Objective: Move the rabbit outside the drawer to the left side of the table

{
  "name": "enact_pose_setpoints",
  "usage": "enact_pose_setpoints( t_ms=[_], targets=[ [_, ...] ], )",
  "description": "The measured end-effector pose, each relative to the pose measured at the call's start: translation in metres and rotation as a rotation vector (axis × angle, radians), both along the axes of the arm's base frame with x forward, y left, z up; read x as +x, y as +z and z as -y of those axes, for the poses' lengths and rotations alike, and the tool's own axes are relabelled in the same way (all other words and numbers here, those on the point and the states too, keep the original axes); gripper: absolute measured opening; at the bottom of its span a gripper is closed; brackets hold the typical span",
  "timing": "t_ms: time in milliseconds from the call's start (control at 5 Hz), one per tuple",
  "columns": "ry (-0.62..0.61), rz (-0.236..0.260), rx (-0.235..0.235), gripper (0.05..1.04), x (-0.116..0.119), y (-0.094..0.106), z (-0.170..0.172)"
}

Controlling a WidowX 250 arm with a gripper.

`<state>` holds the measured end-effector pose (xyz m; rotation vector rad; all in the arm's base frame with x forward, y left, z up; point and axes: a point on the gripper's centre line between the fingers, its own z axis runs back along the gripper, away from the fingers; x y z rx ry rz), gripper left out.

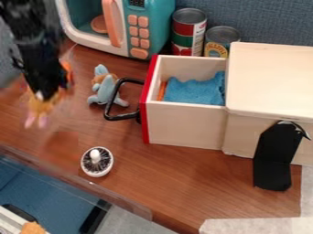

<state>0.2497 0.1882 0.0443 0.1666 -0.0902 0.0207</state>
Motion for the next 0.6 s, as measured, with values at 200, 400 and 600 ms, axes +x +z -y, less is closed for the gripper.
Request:
enact_pose_setpoints(
  t_ms=[200,400,600],
  targets=[
    [0.034,-0.033,-0.026,0.197,-0.006,-0.015,-0.010],
    [0.045,-0.040,-0.051,0.445,-0.008,-0.011,-0.013],
    [0.006,0.002,-0.030,0.758,-0.011,0.021,-0.012]
  ],
)
